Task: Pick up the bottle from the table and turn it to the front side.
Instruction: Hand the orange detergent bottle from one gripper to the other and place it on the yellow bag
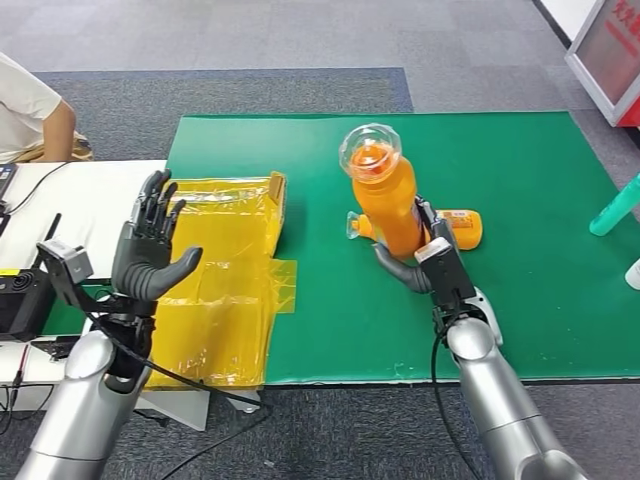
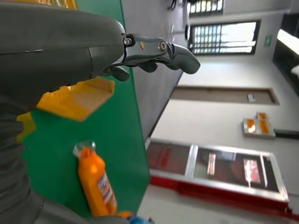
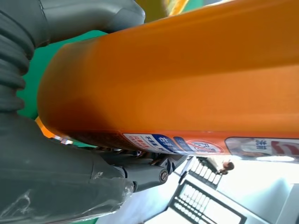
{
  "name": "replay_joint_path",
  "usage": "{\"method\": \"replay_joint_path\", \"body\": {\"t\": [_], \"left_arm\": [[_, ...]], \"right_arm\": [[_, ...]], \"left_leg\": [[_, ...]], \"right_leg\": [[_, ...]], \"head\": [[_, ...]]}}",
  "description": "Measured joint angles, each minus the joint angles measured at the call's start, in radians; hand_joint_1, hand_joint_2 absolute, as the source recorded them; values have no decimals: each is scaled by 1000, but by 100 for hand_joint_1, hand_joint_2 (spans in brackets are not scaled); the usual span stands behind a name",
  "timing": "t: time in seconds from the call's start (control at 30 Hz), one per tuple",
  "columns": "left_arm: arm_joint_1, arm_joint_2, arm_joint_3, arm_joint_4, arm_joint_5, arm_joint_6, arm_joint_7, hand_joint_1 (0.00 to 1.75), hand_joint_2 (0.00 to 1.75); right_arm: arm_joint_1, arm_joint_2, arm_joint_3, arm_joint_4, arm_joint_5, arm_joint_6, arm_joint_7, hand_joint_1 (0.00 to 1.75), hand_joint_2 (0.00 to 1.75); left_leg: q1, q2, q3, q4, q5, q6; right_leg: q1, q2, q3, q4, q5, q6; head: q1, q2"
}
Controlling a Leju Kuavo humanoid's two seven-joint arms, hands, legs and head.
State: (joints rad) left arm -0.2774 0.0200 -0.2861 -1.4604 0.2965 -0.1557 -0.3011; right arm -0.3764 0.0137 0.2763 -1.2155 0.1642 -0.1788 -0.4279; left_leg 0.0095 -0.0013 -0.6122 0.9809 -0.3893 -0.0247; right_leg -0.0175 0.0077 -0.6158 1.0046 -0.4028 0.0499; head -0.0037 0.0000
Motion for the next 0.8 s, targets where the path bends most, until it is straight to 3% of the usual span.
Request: {"method": "replay_joint_path", "body": {"t": [0.13, 0.43, 0.8], "left_arm": [[-40, -17, -66, 39, 134, -113, 51, 0, 175], [-95, -32, -183, 77, 236, -215, 96, 0, 175], [-150, -44, -286, 95, 191, -210, 120, 0, 175]], "right_arm": [[-19, 25, 30, 19, -23, -11, -20, 175, 175], [-50, 52, 83, 59, -32, -18, -28, 175, 175], [-77, 70, 136, 98, -13, -19, -26, 175, 175]], "left_leg": [[0, 0, -1, 0, 0, 0], [0, 0, -1, 0, 0, 0], [0, 0, -1, 0, 0, 0]], "right_leg": [[0, 0, -1, 0, 0, 0], [0, 0, -1, 0, 0, 0], [0, 0, -1, 0, 0, 0]], "head": [[0, 0], [0, 0], [0, 0]]}}
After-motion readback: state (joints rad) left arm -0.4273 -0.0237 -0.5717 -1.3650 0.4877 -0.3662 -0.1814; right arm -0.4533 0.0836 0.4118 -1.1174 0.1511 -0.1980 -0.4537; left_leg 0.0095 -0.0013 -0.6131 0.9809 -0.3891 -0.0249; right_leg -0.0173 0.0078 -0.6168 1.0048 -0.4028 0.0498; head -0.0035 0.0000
